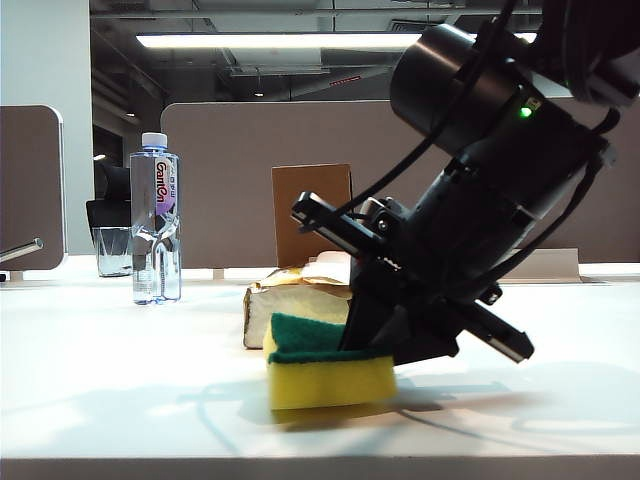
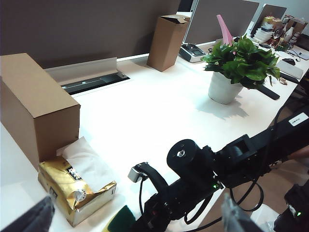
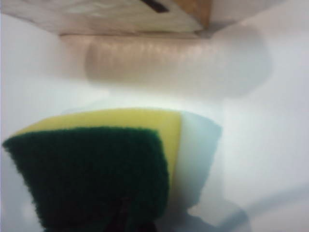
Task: Move the sponge from right to left to wipe the table, avoiding obstacles on the table, and finally reaching the bottle of mineral water.
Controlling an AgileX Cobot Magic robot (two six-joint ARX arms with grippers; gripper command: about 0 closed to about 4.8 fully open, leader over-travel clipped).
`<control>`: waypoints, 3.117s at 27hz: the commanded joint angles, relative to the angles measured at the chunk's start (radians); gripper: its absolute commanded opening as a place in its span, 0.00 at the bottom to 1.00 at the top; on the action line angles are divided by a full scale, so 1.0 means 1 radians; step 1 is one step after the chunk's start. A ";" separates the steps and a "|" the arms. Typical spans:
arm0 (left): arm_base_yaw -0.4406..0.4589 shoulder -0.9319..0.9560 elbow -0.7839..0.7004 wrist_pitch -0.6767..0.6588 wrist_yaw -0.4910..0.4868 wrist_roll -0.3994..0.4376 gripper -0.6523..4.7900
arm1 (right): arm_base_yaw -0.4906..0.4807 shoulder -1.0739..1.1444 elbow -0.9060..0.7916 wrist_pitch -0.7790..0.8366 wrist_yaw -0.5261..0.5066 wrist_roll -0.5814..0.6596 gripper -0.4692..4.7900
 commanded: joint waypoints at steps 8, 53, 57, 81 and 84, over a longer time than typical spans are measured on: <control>0.000 -0.002 0.006 0.008 0.006 0.001 0.95 | 0.002 0.026 -0.007 -0.030 -0.048 0.004 0.21; -0.001 -0.002 0.006 0.001 0.006 0.001 0.95 | -0.721 -0.413 0.252 -0.525 -0.196 -0.496 0.62; -0.001 -0.002 0.006 0.001 0.006 0.001 0.95 | -0.797 -0.450 0.344 -0.746 -0.219 -0.594 0.62; -0.001 0.000 0.005 -0.221 0.006 0.005 0.98 | -0.831 -0.860 0.511 -1.277 -0.348 -0.562 0.62; -0.001 0.002 -0.011 -0.300 0.006 0.009 0.98 | -0.831 -0.891 0.511 -1.320 -0.349 -0.561 0.62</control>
